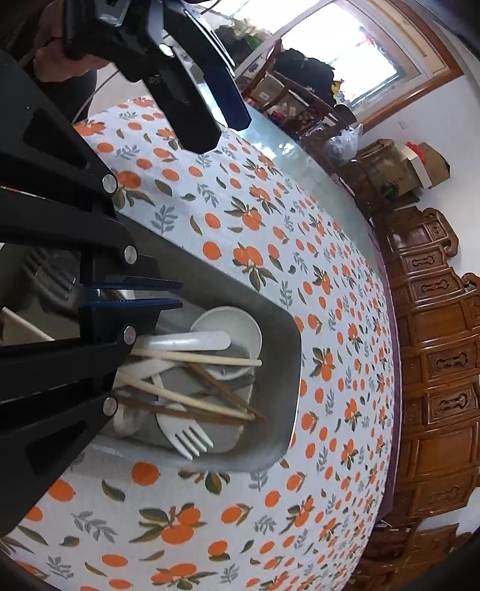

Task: Organize utensils
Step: 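Lower the steel fork into the tray with the right tool and release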

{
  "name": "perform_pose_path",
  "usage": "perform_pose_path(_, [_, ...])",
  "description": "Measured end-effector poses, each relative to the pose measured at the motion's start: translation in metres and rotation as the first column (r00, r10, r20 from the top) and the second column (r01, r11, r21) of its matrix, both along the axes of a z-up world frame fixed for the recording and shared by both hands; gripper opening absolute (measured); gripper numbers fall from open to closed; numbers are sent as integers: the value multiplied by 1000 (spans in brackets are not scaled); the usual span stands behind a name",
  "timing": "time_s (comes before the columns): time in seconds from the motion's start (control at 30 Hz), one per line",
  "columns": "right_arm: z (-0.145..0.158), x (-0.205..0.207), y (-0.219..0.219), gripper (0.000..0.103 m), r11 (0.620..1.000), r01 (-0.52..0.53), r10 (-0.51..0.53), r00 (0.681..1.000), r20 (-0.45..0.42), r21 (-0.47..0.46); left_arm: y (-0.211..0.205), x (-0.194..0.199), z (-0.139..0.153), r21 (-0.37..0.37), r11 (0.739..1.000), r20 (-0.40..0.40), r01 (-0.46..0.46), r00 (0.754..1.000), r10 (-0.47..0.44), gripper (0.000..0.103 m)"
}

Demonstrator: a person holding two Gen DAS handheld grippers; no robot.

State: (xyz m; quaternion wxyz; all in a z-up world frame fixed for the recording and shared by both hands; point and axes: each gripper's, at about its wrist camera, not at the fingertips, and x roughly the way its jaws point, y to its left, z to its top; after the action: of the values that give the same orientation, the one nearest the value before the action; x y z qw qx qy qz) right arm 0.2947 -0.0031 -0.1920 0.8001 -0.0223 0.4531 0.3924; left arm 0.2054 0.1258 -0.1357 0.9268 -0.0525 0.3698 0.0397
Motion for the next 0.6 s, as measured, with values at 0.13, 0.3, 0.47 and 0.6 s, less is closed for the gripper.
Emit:
perform_pose_path(0.13, [7,-3,-16,5,1000,14,-13,999,49,-11,-1,0,0,4,1000,-2,0,1000,0,72])
perform_pose_path(0.3, [22,-9,-40,6,999,42,-42,995,94,8,-6,-4,0,4,1000,-2,-4,1000,4,72])
perform_pose_path(0.47, [42,-24,-63,8,998,61,-61,983,171,7,-14,-12,3,8,1000,6,-10,1000,10,74])
perform_pose_path(0.6, [56,-36,-83,8,996,83,-85,974,211,18,-25,-23,15,14,1000,38,-6,999,5,84])
